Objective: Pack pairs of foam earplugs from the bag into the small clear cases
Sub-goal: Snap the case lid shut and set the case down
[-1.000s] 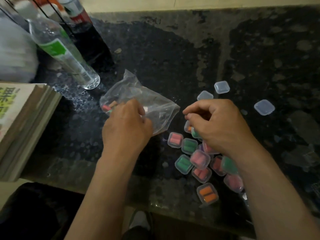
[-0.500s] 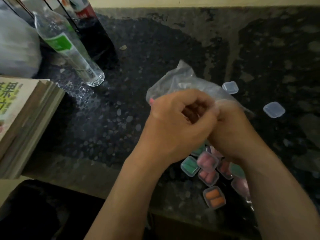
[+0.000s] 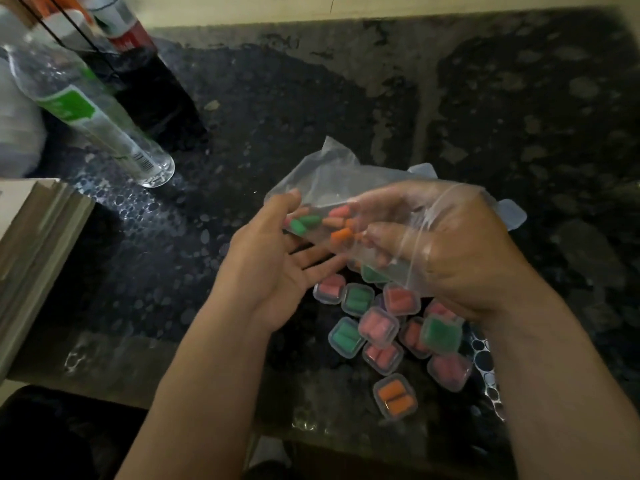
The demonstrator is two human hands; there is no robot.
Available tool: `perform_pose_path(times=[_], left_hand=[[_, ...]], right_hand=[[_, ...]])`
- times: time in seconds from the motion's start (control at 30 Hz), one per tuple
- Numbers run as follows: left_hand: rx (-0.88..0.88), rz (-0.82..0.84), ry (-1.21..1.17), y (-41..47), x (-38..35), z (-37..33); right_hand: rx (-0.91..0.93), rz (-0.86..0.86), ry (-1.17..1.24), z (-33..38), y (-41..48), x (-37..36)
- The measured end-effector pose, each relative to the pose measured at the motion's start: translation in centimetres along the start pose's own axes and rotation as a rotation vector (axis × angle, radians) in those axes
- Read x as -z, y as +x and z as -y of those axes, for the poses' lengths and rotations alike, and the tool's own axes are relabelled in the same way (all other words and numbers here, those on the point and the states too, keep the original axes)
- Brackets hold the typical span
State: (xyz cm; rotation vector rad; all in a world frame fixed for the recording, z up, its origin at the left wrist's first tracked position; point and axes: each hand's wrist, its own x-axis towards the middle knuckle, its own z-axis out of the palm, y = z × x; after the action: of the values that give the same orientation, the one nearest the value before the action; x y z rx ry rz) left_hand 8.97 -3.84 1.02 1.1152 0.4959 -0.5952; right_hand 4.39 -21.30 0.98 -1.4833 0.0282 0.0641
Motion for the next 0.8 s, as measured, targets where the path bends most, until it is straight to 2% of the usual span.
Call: perform_pose_path(times=[0.1, 0.4, 0.57, 0.67, 0.8], left_hand=[[-0.04, -0.014, -0.05, 0.3, -0.4, 0.4], [-0.076, -0.012, -0.097, 1.1, -0.7, 0.8], [-0.052, 0.088, -0.118, 1.1, -1.1, 1.2], [-0.052, 0.145, -0.106, 1.0, -1.3, 1.2], [-0.065, 0.138, -0.074, 1.1, -1.1, 1.4]], right_hand=[[0.011, 0.02, -0.073, 0.0, -0.3, 0.3], [-0.012, -0.252, -0.321, -1.6, 0.8, 1.0], [0.028, -0.2, -0.395, -2.1, 0.6, 0.8], [-0.019, -0.171, -0.361, -1.8, 0.4, 0.5], [-0.09, -0.15, -0.371, -2.3, 0.6, 0.3]])
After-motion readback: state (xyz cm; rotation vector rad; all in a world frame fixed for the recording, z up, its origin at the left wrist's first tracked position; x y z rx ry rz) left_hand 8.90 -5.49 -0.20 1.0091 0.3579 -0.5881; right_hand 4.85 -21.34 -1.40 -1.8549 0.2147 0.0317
